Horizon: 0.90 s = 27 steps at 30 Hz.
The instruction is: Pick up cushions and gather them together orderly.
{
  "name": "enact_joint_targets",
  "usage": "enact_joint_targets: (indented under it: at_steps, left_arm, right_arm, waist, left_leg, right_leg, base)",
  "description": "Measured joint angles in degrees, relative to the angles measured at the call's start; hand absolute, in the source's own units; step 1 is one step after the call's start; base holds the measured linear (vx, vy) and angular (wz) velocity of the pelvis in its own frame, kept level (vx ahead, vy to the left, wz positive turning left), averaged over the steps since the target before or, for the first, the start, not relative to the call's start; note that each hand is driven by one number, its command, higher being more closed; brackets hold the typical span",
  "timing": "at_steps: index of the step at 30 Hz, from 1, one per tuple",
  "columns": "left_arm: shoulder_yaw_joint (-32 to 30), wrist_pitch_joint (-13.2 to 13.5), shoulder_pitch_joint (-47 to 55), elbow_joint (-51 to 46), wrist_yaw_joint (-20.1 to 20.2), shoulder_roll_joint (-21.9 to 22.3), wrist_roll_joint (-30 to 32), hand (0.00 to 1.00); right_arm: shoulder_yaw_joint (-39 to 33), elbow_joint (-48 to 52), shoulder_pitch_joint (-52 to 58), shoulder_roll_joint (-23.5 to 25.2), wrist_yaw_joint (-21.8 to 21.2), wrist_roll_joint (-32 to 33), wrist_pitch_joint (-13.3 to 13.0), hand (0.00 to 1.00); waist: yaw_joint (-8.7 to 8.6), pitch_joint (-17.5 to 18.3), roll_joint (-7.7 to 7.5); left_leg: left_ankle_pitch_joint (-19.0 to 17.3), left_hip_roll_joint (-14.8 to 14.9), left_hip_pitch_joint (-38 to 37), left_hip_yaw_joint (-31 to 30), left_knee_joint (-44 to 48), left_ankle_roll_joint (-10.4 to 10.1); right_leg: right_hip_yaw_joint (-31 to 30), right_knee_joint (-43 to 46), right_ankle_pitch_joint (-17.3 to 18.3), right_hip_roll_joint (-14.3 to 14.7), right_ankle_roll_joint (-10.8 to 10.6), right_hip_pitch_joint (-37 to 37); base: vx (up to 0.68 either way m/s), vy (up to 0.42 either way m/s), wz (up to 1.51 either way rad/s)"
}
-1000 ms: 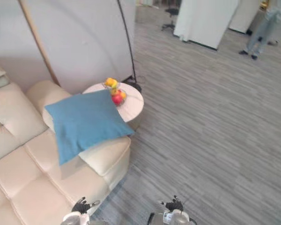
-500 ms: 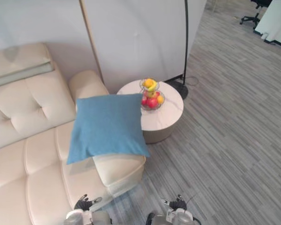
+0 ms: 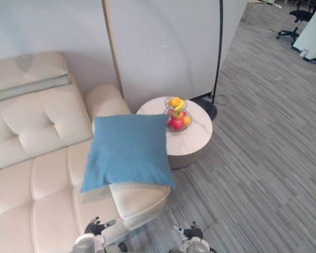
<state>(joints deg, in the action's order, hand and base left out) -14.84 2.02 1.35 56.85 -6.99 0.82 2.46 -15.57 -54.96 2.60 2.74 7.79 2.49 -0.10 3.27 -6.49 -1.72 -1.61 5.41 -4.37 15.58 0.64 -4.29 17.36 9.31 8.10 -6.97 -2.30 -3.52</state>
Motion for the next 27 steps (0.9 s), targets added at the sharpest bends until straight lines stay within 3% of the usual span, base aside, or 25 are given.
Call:
enact_joint_targets:
  at_steps: [4, 6, 11, 18, 20, 27]
  left_arm:
    - [-2.42, 0.05, 1.21, -0.06, -0.62, -0.35, -2.77, 0.00]
    - [-4.05, 0.02, 1.94, -0.55, -0.63, -1.16, -3.86, 0.00]
    - [-7.22, -0.06, 4.09, -5.60, -0.67, -8.05, -7.17, 0.00]
    - [-8.96, 0.44, 2.87, -14.24, -1.74, -14.44, -10.64, 0.00]
    - [-8.94, 0.57, 1.89, -16.40, -1.91, -15.62, -12.26, 0.00]
    - [-6.76, 2.57, -5.67, -23.19, -3.14, -19.51, -15.95, 0.00]
  right_arm:
    - [-0.81, 0.78, 0.65, -2.10, 1.04, 0.02, -0.04, 0.00]
    - [-2.29, 4.61, 0.90, -3.03, 1.37, 0.02, 0.12, 0.00]
    - [-4.37, 16.55, 0.14, -8.39, 1.89, 0.25, -0.75, 0.00]
    - [-4.61, 17.97, -3.98, -13.06, 2.24, 2.70, -1.18, 0.00]
    - [-4.51, 17.93, -6.89, -14.16, 2.31, 3.79, -1.18, 0.00]
    - [-2.80, 17.93, -16.57, -15.66, 3.60, 7.78, -1.82, 0.00]
  waist:
    - [-0.07, 1.20, 0.10]
    - [-0.12, 1.20, -0.03]
    - [-0.04, 1.61, -0.51]
    - [-0.19, 2.28, -0.66]
    - [-0.01, 2.21, -0.15]
    - [0.47, -0.85, 0.01]
  left_leg:
    - [3.64, -0.98, -1.85, -0.82, -6.30, 0.54]
    - [3.81, -1.36, -1.80, -1.08, -6.55, 0.72]
    - [3.50, -2.12, -1.29, -1.62, -6.86, 0.76]
    - [3.54, -3.10, 1.20, -4.22, -6.67, 0.92]
    - [4.31, -3.62, 2.53, -4.52, -6.49, 1.96]
    - [4.34, -3.79, 5.48, -6.88, -5.71, 2.01]
  right_leg:
    - [1.05, -1.67, -0.87, 0.13, -0.25, -0.46]
    - [0.77, -1.96, -1.23, -0.04, -0.49, -0.38]
    - [0.60, -4.00, -1.94, -0.21, -1.12, -0.47]
    - [0.60, -5.87, -2.62, -0.02, -0.83, 0.22]
    - [0.69, -6.73, -3.78, 0.08, -0.96, 0.61]
    - [1.09, -8.09, -4.28, 0.30, -0.69, 1.75]
  base:
    - [-0.10, 0.010, 0.17]
    - [-0.10, 0.059, 0.03]
    - [-0.08, 0.053, 0.03]
    - [0.04, 0.013, 0.15]
    - [0.16, 0.021, 0.06]
    - [0.06, -0.003, 0.13]
